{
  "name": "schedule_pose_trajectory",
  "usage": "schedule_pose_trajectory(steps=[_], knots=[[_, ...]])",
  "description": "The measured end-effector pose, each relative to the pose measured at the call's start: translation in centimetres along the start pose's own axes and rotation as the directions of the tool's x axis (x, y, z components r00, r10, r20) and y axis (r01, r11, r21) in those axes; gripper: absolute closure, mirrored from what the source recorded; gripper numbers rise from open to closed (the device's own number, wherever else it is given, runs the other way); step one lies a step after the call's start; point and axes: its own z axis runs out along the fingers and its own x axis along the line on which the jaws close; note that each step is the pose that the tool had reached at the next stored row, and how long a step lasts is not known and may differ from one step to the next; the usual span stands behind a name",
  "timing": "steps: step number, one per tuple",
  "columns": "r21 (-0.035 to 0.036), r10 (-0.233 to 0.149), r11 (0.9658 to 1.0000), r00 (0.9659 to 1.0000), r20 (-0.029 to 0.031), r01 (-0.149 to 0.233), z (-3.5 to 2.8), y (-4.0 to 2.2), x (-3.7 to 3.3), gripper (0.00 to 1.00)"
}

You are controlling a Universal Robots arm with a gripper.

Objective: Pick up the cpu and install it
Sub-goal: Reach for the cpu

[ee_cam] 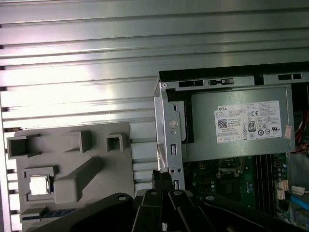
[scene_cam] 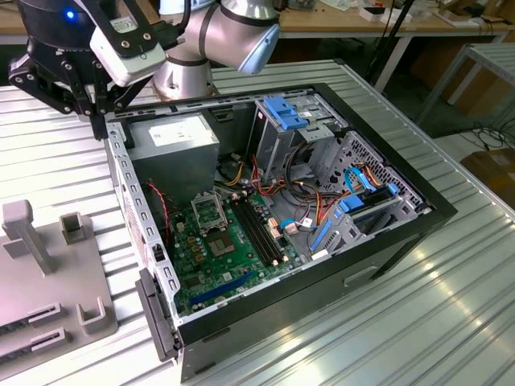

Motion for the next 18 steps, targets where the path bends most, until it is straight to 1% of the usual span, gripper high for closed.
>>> schedule_pose_trajectory(steps=[9, 11, 18], knots=[[0.0000, 0.000, 1.0000, 1.0000, -0.0017, 0.000, 0.00, -0.06, 0.85, 0.89], [0.0002, 0.000, 1.0000, 1.0000, -0.0024, 0.000, -0.01, -0.09, 1.19, 0.89], [0.0003, 0.000, 1.0000, 1.0000, -0.0036, 0.000, -0.02, -0.14, 1.90, 0.89]])
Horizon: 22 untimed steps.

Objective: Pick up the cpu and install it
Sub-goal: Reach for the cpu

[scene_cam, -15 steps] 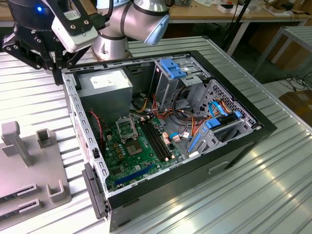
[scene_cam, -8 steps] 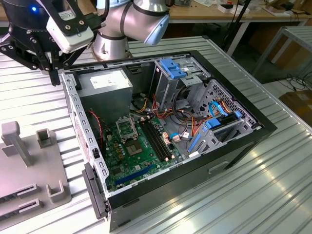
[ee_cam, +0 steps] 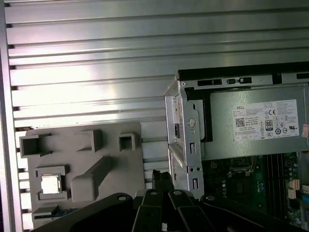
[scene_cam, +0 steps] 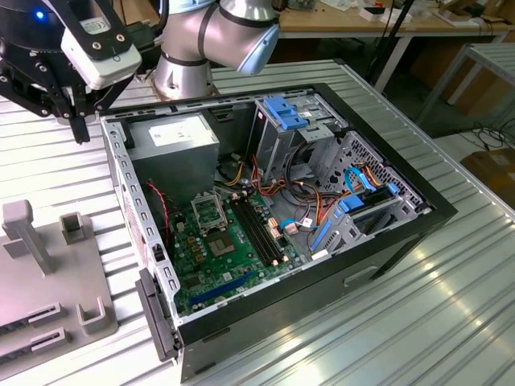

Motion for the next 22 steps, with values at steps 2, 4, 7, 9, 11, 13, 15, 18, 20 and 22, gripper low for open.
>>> schedule_pose_trajectory(steps=[2, 4, 7, 9, 11, 13, 15, 18, 20, 22], knots=[[0.0000, 0.000, 1.0000, 1.0000, -0.0002, 0.000, 0.00, -0.01, 0.18, 0.89], [0.0000, 0.000, 1.0000, 1.0000, -0.0006, 0.000, 0.00, -0.03, 0.40, 0.89], [0.0000, 0.000, 1.0000, 1.0000, -0.0011, 0.000, 0.00, -0.06, 0.76, 0.89], [0.0001, 0.000, 1.0000, 1.0000, -0.0015, 0.000, 0.00, -0.07, 1.00, 0.89], [0.0001, 0.000, 1.0000, 1.0000, -0.0017, 0.000, 0.00, -0.09, 1.18, 0.89], [0.0001, 0.000, 1.0000, 1.0000, -0.0020, 0.000, -0.01, -0.10, 1.36, 0.89], [0.0001, 0.000, 1.0000, 1.0000, -0.0022, 0.000, 0.00, -0.12, 1.54, 0.89], [0.0002, 0.000, 1.0000, 1.0000, -0.0027, 0.000, -0.01, -0.14, 1.86, 0.89], [0.0002, 0.000, 1.0000, 1.0000, -0.0031, 0.000, -0.01, -0.16, 2.06, 0.89], [0.0002, 0.000, 1.0000, 1.0000, -0.0033, 0.000, -0.01, -0.17, 2.27, 0.89]])
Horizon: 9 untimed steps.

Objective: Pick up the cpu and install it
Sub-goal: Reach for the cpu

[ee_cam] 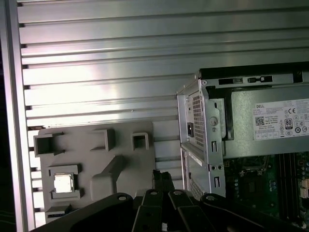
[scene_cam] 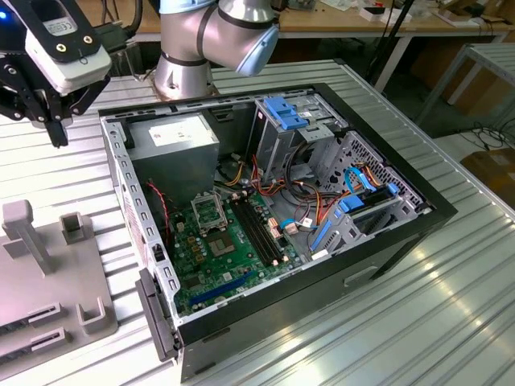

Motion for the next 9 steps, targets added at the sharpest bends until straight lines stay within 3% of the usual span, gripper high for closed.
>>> schedule_pose_trajectory(steps=[9], knots=[[0.0002, 0.000, 1.0000, 1.0000, -0.0013, 0.000, -0.01, -0.06, 0.84, 0.89]])
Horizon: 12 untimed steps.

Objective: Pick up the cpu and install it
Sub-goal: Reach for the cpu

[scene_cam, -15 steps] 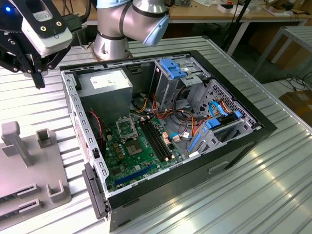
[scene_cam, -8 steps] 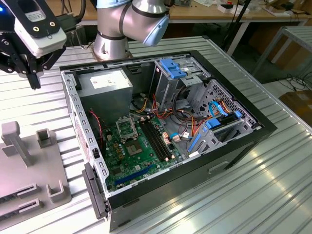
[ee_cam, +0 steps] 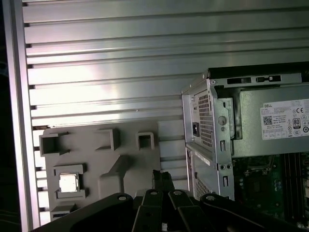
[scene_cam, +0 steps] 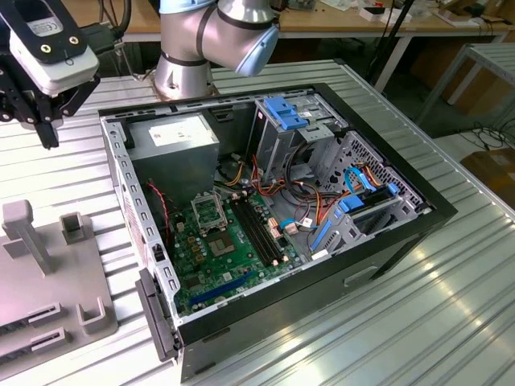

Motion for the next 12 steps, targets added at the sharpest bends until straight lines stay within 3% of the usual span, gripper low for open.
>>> schedule_pose_trajectory(steps=[12], knots=[[0.0001, 0.000, 1.0000, 1.0000, -0.0021, 0.000, 0.00, -0.12, 1.54, 0.89]])
